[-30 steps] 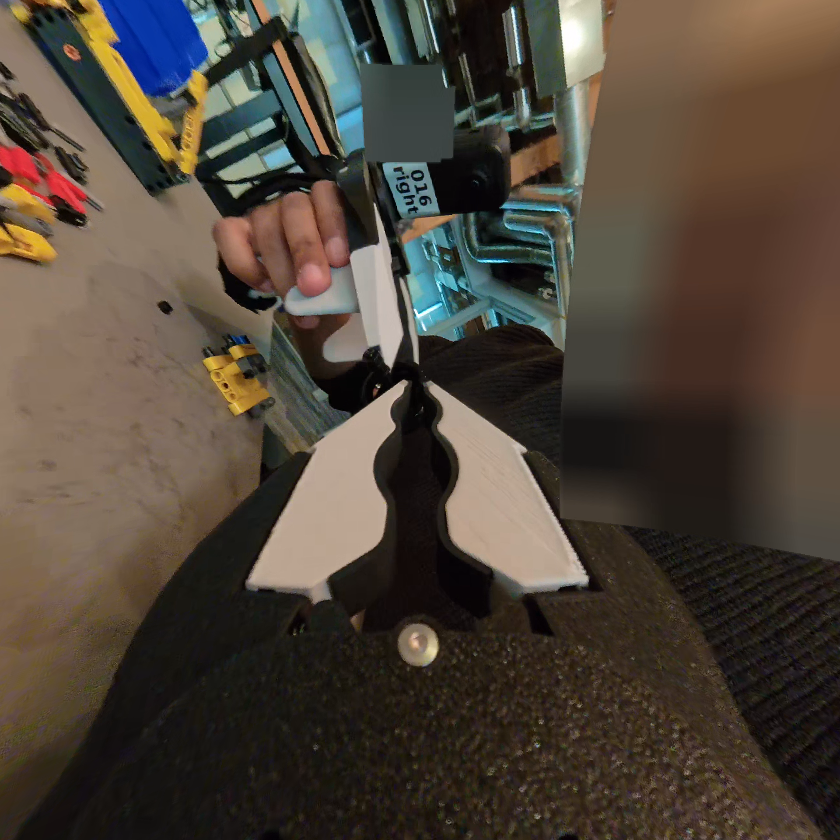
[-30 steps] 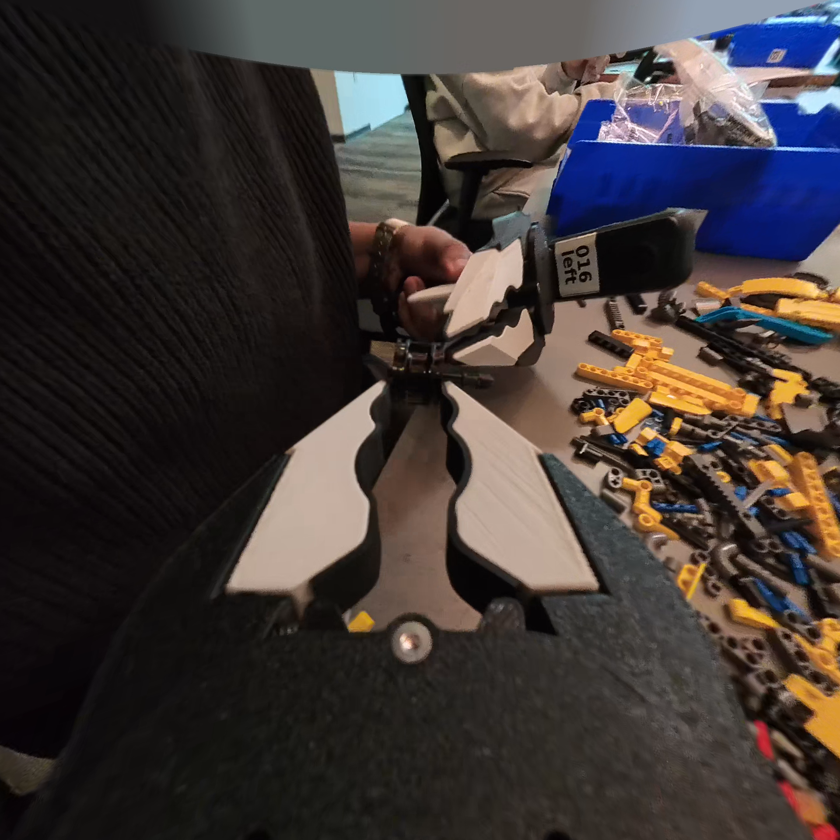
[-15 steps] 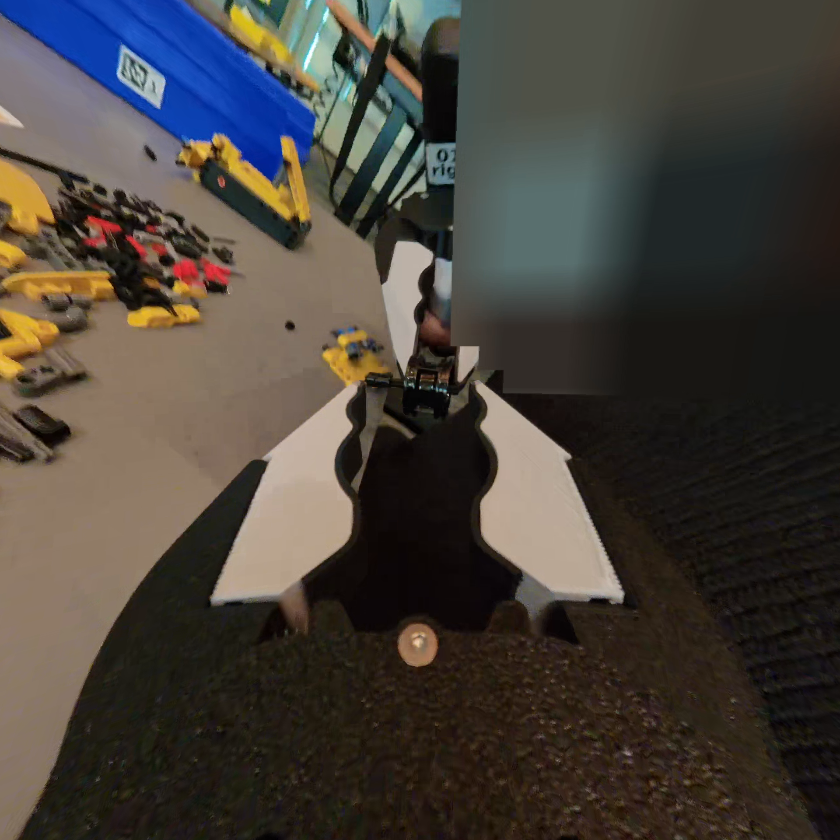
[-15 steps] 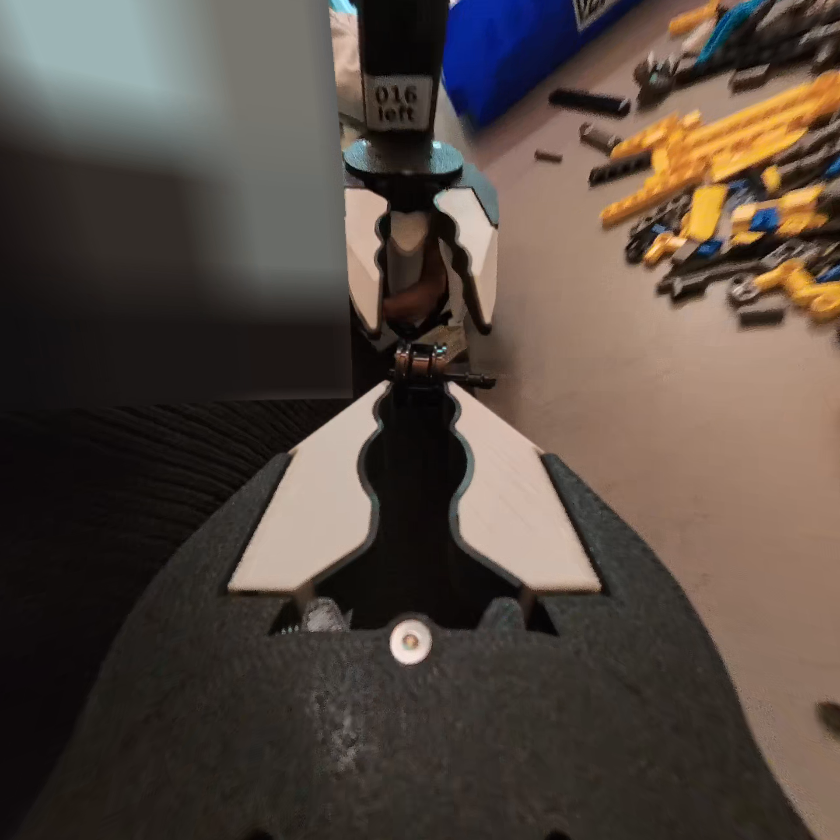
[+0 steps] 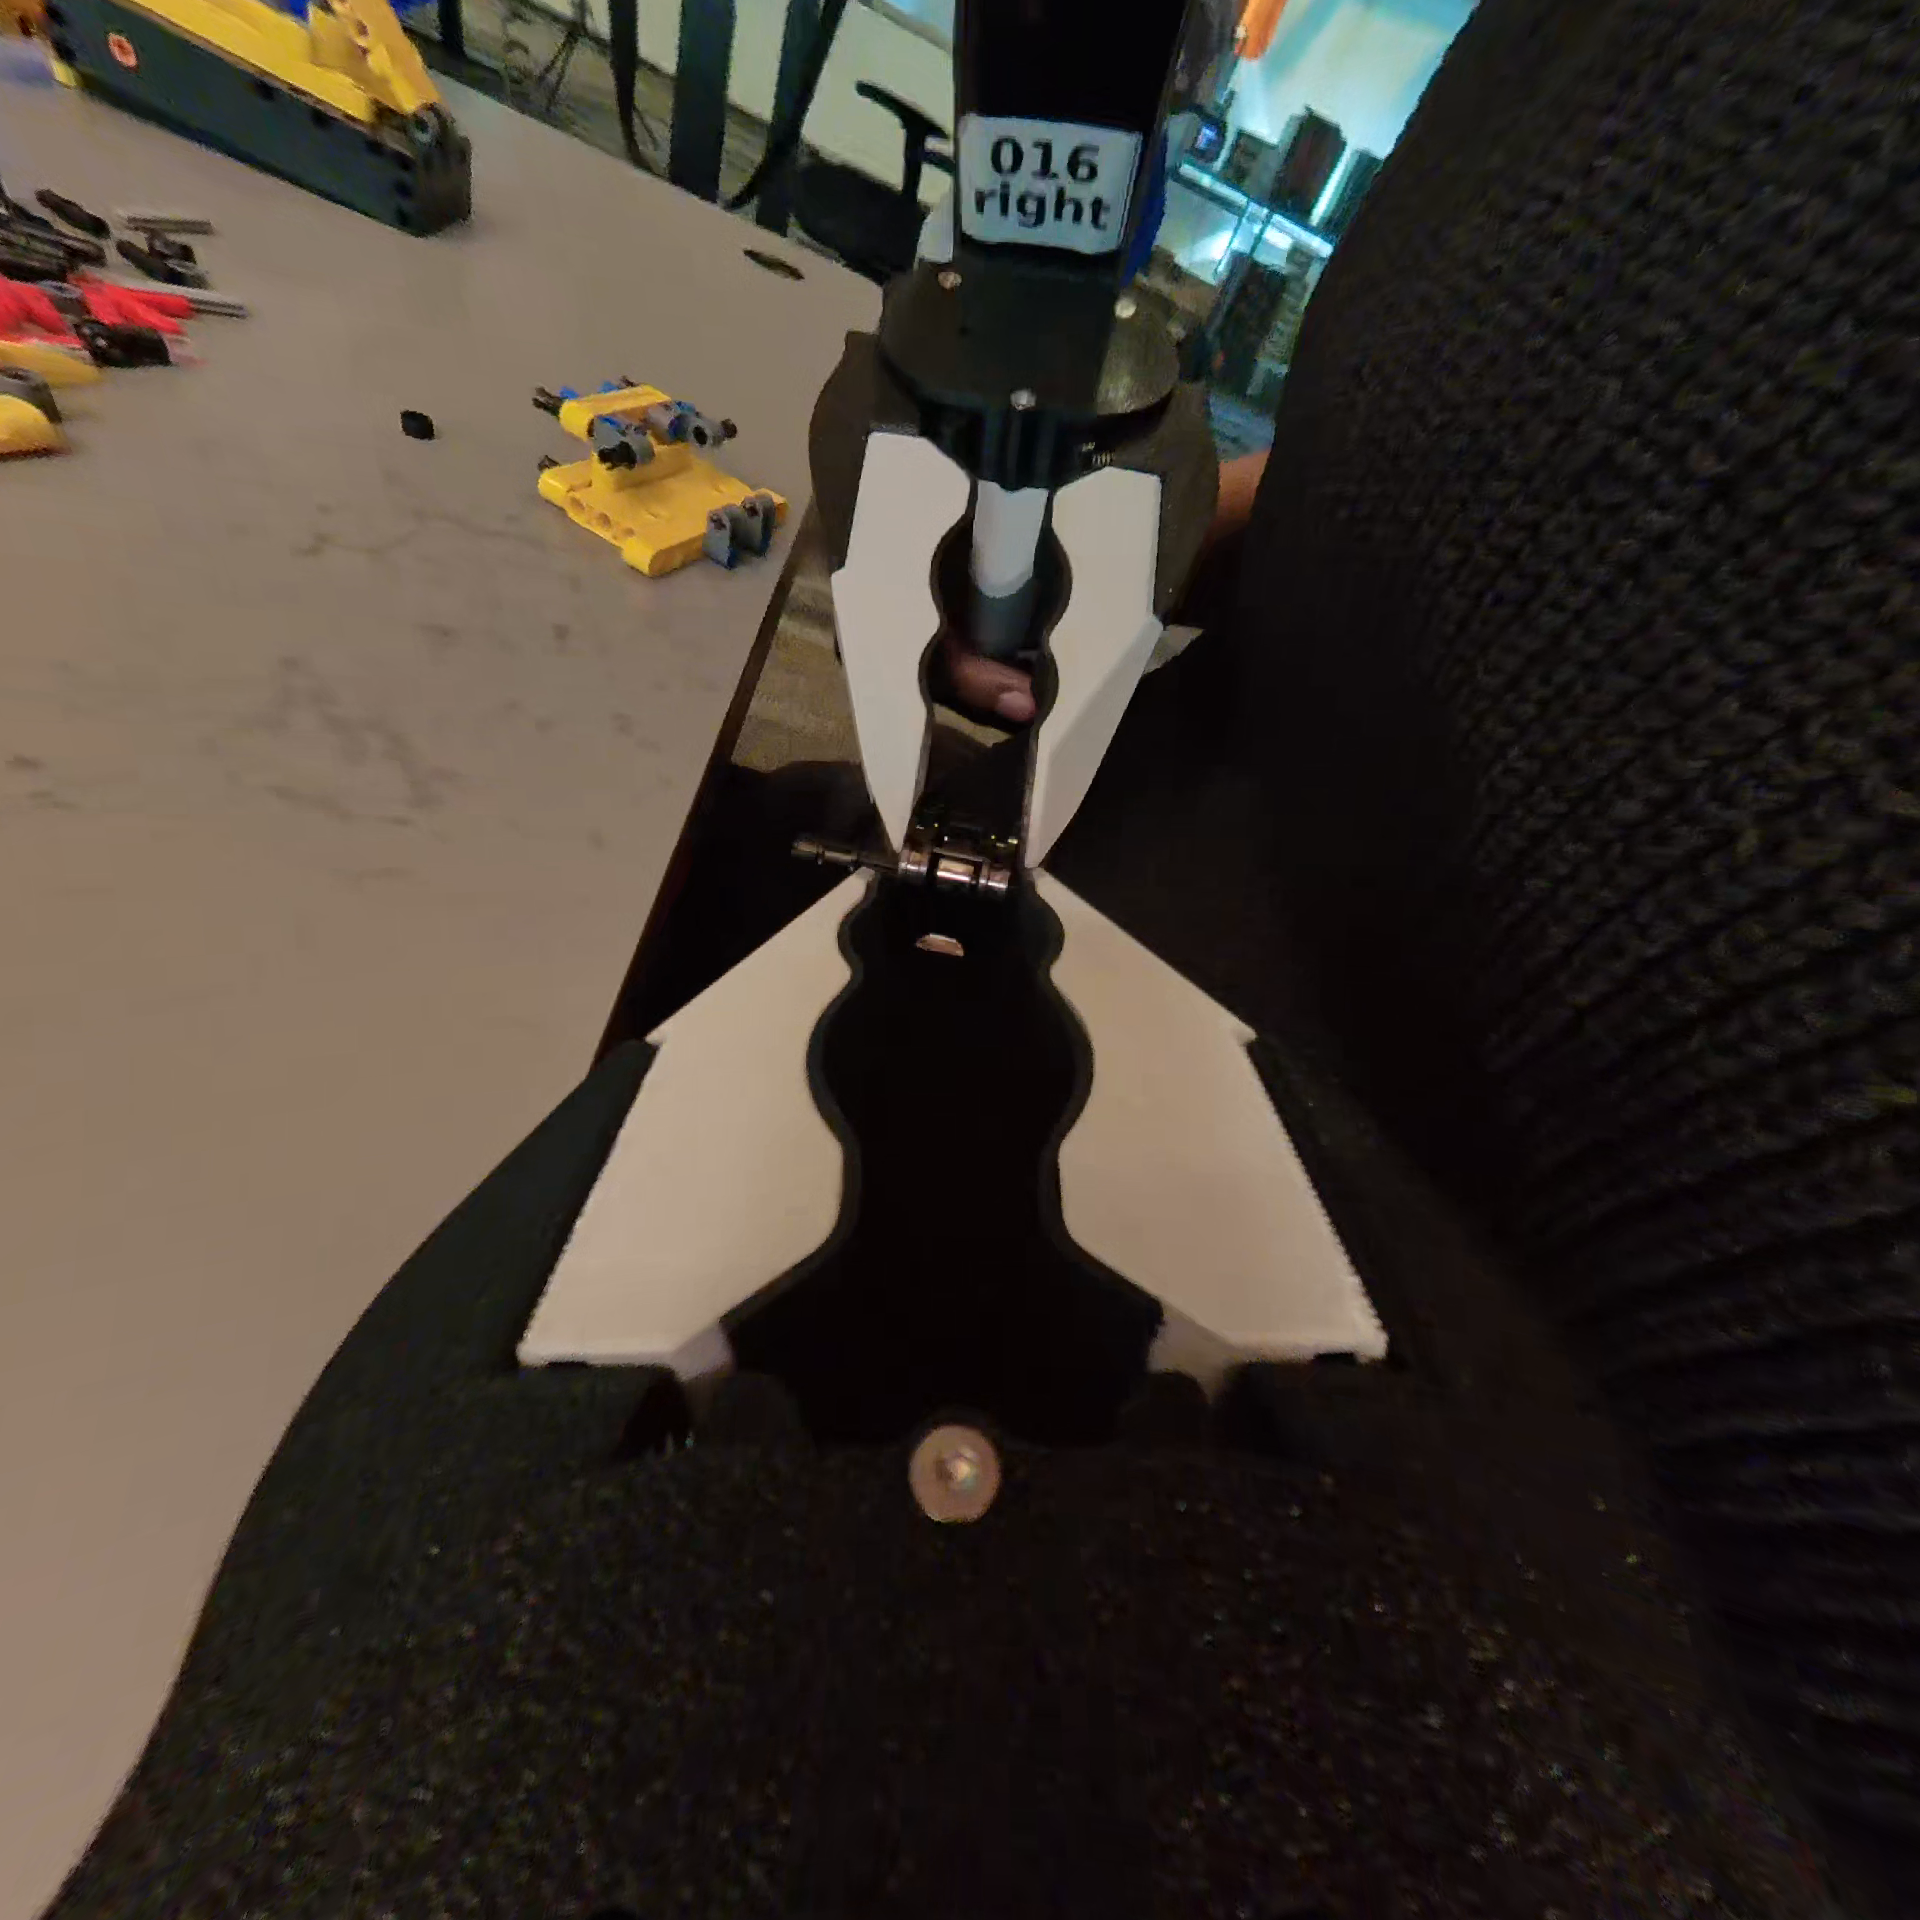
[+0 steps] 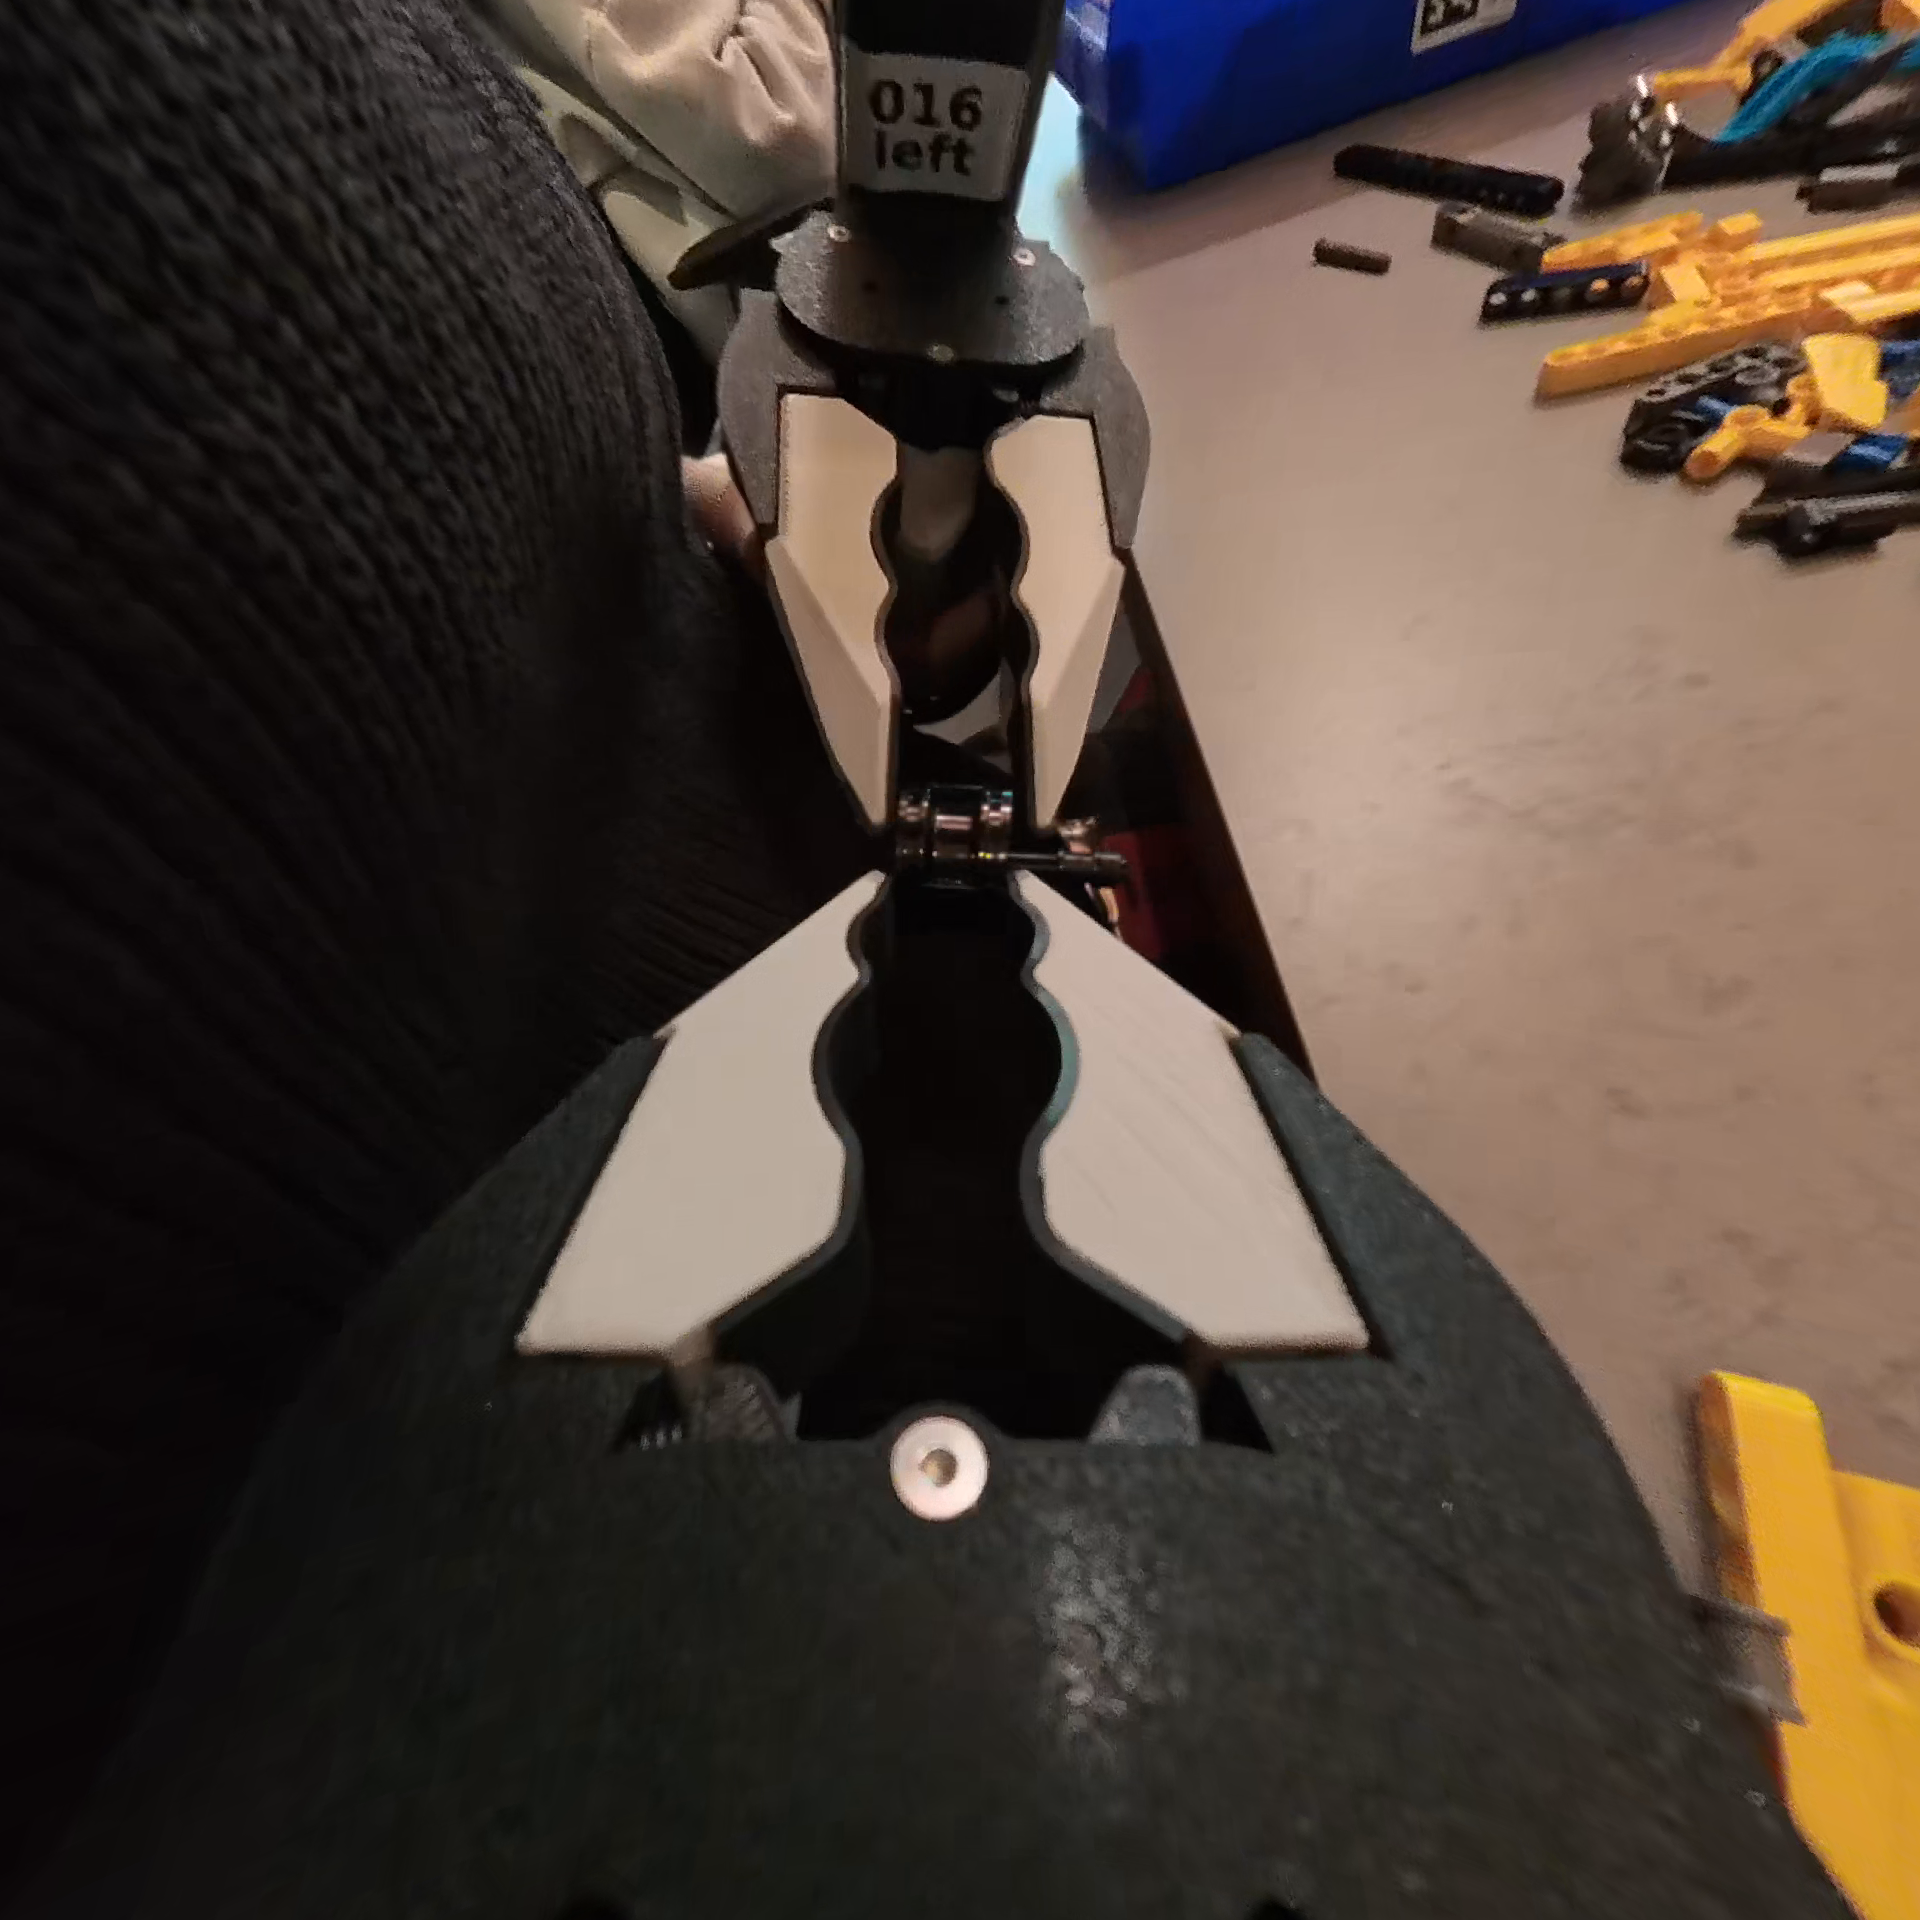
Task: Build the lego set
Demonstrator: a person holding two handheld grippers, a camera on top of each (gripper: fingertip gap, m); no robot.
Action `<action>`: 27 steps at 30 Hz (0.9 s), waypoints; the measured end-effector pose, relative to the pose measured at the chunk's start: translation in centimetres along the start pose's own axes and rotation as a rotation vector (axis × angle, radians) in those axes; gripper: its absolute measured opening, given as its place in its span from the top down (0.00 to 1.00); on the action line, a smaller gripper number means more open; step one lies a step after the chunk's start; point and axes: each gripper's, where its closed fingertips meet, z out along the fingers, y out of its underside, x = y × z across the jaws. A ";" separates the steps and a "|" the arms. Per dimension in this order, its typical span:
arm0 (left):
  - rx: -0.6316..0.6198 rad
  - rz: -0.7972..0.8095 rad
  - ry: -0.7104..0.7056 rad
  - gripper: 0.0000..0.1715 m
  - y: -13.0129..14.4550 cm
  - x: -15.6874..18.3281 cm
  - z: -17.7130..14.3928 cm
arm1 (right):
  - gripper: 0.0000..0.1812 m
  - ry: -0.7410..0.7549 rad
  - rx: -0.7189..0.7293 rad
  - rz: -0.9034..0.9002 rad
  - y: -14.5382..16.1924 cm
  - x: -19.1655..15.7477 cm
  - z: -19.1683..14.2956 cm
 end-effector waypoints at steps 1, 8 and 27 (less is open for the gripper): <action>0.021 0.003 0.012 0.85 -0.2 0.2 0.0 | 0.89 -0.007 0.014 -0.015 0.0 -0.2 -0.1; 0.181 -0.024 0.122 0.87 -0.9 1.8 0.7 | 0.89 -0.124 0.128 -0.036 -0.3 -1.4 -1.4; 0.005 0.243 -0.238 0.89 1.6 -1.4 2.8 | 0.88 0.045 0.229 -0.036 1.3 0.9 -1.9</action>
